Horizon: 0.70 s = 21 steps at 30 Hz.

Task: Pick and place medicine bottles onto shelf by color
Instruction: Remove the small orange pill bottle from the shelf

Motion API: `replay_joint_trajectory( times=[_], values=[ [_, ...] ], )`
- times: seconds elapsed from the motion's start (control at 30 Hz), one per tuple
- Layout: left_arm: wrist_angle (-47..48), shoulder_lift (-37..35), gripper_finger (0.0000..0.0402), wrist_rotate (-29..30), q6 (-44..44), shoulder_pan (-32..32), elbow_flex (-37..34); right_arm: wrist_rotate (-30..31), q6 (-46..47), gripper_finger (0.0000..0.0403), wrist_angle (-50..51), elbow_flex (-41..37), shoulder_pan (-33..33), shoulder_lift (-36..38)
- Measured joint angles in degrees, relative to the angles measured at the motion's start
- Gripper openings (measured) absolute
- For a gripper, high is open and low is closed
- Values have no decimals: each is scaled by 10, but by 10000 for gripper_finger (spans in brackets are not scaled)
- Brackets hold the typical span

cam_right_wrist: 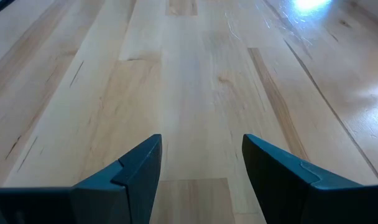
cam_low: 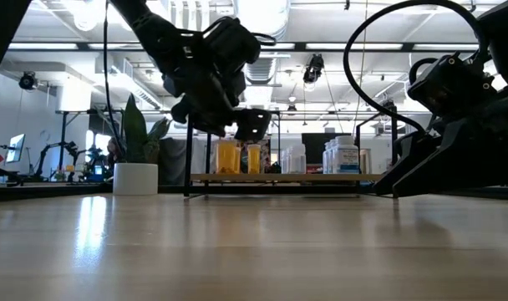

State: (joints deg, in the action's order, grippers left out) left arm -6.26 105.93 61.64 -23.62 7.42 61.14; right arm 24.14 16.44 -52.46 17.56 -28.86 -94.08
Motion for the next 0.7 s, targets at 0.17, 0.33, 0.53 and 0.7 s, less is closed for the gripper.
replay_joint_trajectory(
  times=[0.17, 0.33, 0.53, 0.7],
  values=[
    [-1, 0, 257, -7, 3, 0, -7, 0, 0, 215, 0, 0, 0, 0],
    [1, -20, 258, -17, 46, 2, -4, 0, 0, 215, 0, 0, 0, 0],
    [-3, -69, 259, -11, 101, 0, 1, 0, 0, 215, 0, 0, 0, 0],
    [-3, -84, 259, -8, 106, -7, -1, 0, 0, 215, 0, -1, 0, 0]
  ],
)
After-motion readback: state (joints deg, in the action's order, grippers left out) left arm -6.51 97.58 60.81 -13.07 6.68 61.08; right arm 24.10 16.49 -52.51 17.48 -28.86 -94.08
